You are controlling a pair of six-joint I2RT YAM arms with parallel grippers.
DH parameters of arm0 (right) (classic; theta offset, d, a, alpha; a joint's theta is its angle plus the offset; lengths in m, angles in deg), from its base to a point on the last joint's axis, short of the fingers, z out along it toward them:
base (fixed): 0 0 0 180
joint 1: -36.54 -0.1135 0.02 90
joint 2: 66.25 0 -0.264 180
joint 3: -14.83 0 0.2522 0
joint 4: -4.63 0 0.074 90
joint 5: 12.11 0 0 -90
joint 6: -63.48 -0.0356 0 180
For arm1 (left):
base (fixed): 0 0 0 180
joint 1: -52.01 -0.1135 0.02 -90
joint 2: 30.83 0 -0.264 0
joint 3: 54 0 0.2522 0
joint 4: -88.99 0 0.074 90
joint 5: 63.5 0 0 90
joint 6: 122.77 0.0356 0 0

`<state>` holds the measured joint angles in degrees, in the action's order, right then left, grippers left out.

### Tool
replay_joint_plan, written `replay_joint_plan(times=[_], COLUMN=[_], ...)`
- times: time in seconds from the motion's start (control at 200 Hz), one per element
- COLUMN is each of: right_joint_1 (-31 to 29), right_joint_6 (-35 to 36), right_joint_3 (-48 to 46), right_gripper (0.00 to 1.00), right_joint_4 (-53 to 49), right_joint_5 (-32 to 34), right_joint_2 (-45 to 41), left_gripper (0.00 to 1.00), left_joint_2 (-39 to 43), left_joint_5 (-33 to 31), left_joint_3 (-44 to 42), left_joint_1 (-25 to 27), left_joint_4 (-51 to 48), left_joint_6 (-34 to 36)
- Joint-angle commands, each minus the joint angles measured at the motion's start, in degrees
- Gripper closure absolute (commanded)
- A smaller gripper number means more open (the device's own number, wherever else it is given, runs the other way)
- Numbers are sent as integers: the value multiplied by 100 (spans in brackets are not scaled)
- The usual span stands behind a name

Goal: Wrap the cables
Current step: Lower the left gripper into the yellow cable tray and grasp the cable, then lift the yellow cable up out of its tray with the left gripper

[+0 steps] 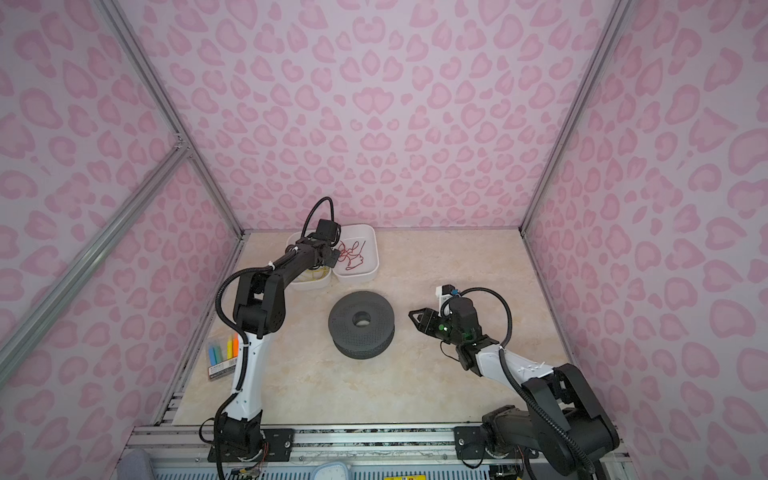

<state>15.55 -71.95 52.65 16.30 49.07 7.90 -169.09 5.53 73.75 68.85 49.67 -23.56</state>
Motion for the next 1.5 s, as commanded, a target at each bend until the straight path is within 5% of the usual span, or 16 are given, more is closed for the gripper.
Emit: replay_joint_plan(times=[0.0, 0.22, 0.525, 1.075, 1.495], right_joint_1=[-40, -63, -79, -234, -361], right_joint_6=[25, 64, 140, 246, 306], right_joint_3=[38, 79, 339, 557, 591], right_gripper=[56, 54, 50, 49, 49], right_joint_4=[84, -1, -133, -450, -604], right_joint_5=[87, 105, 86, 138, 271], right_joint_2=[3, -28, -15, -191, -332], left_gripper=[97, 97, 97, 97, 97], left_joint_2=[4439, 4365, 4461, 5828, 6462], left_joint_5=[-20, -57, 102, 464, 837], left_joint_3=[-165, -664, 652, -649, -2310], left_joint_1=[8, -13, -11, 11, 14], left_joint_4=[360, 503, -139, 459, 1939], left_joint_6=[146, 72, 26, 280, 578])
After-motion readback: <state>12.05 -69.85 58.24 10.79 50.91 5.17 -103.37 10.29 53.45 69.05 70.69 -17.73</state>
